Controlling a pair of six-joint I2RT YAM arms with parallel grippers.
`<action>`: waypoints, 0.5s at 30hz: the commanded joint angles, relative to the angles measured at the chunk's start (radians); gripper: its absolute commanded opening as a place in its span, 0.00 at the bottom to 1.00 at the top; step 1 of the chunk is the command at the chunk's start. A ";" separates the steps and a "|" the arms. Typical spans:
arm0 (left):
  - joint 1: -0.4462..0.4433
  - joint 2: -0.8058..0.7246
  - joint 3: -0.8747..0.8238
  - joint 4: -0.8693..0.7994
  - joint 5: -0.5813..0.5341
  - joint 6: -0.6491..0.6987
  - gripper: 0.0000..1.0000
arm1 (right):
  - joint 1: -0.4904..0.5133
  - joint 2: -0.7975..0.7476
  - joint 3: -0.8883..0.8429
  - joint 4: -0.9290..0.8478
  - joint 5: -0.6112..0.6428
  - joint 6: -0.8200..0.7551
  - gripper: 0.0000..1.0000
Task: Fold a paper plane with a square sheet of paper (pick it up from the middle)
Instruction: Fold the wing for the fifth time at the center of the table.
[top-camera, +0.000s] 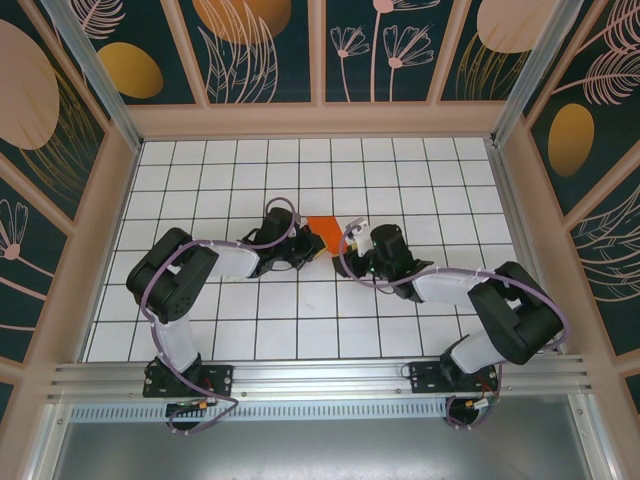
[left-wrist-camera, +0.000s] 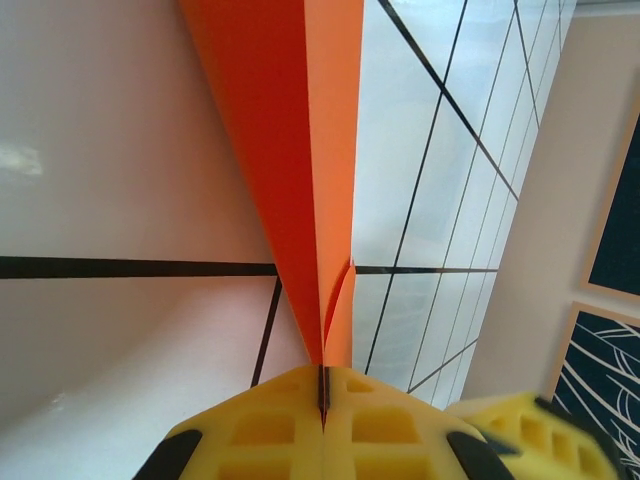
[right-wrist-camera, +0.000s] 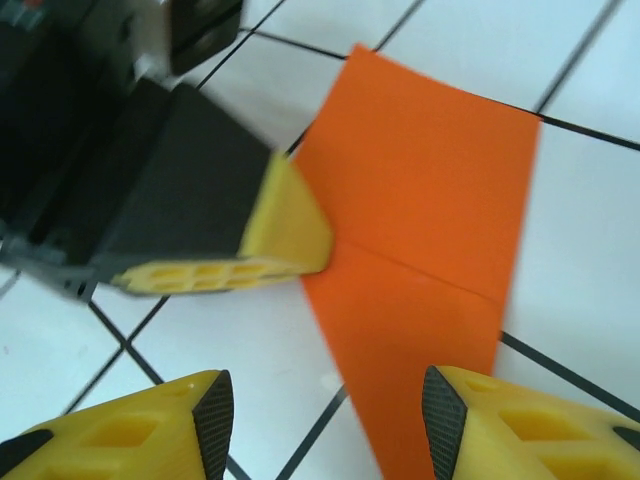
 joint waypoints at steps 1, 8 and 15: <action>-0.005 -0.010 0.024 -0.027 0.003 -0.008 0.01 | 0.018 0.020 -0.008 0.115 0.082 -0.184 0.54; -0.005 -0.011 0.022 -0.018 0.010 -0.014 0.01 | 0.059 0.120 -0.013 0.205 0.169 -0.294 0.45; -0.004 -0.008 0.026 -0.023 0.014 -0.017 0.01 | 0.068 0.192 0.003 0.253 0.170 -0.332 0.44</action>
